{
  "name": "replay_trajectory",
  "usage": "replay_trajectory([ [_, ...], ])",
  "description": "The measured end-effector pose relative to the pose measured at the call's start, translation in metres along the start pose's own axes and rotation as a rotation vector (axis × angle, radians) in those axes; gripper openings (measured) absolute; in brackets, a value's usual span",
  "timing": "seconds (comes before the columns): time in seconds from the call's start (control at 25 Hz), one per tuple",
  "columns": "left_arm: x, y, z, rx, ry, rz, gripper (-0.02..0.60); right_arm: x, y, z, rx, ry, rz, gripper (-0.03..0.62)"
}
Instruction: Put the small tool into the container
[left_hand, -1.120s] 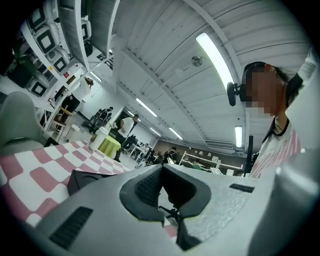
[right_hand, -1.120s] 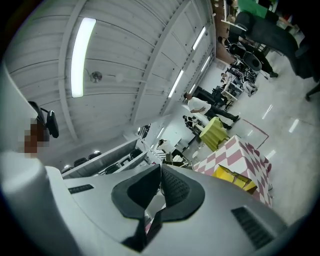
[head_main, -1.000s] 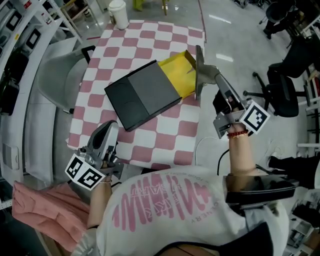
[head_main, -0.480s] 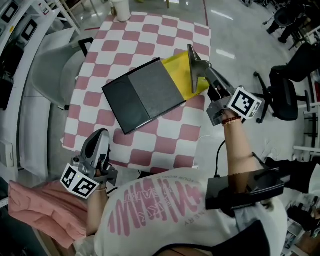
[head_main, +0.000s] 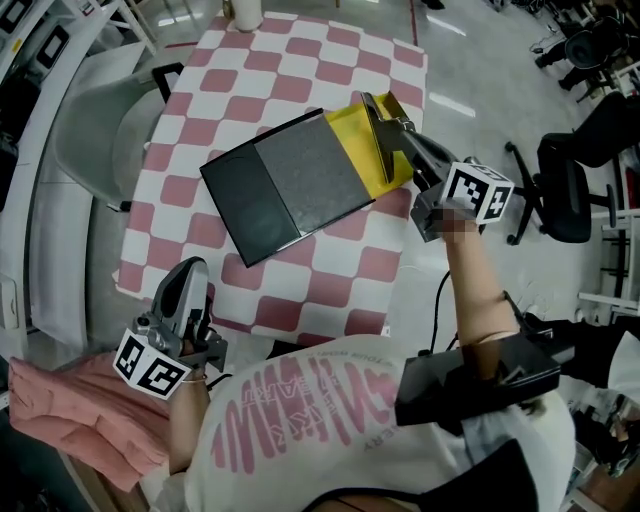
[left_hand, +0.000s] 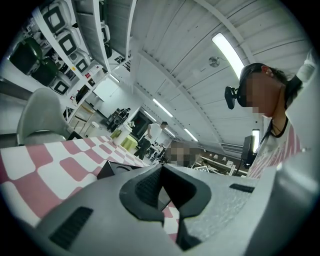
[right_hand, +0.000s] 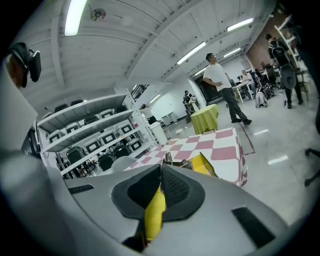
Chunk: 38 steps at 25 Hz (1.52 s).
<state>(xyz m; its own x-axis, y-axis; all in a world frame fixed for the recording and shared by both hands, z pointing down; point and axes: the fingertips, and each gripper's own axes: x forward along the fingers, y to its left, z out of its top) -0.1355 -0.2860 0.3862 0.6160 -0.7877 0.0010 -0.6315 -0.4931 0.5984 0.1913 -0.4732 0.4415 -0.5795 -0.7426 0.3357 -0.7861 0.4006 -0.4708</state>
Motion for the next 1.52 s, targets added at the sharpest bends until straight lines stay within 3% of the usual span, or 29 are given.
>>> replay_trajectory([
  [0.56, -0.010, 0.010, -0.003, -0.006, -0.009, 0.029, 0.008, 0.016, -0.001, -0.022, -0.182, 0.186, -0.029, 0.011],
  [1.12, -0.029, 0.020, -0.007, -0.028, -0.031, 0.060, 0.008, 0.037, -0.002, -0.042, -0.255, 0.342, -0.063, 0.012],
  [1.52, -0.037, 0.020, -0.009, -0.041, -0.047, 0.061, 0.008, 0.042, -0.005, -0.044, -0.249, 0.366, -0.088, 0.012],
])
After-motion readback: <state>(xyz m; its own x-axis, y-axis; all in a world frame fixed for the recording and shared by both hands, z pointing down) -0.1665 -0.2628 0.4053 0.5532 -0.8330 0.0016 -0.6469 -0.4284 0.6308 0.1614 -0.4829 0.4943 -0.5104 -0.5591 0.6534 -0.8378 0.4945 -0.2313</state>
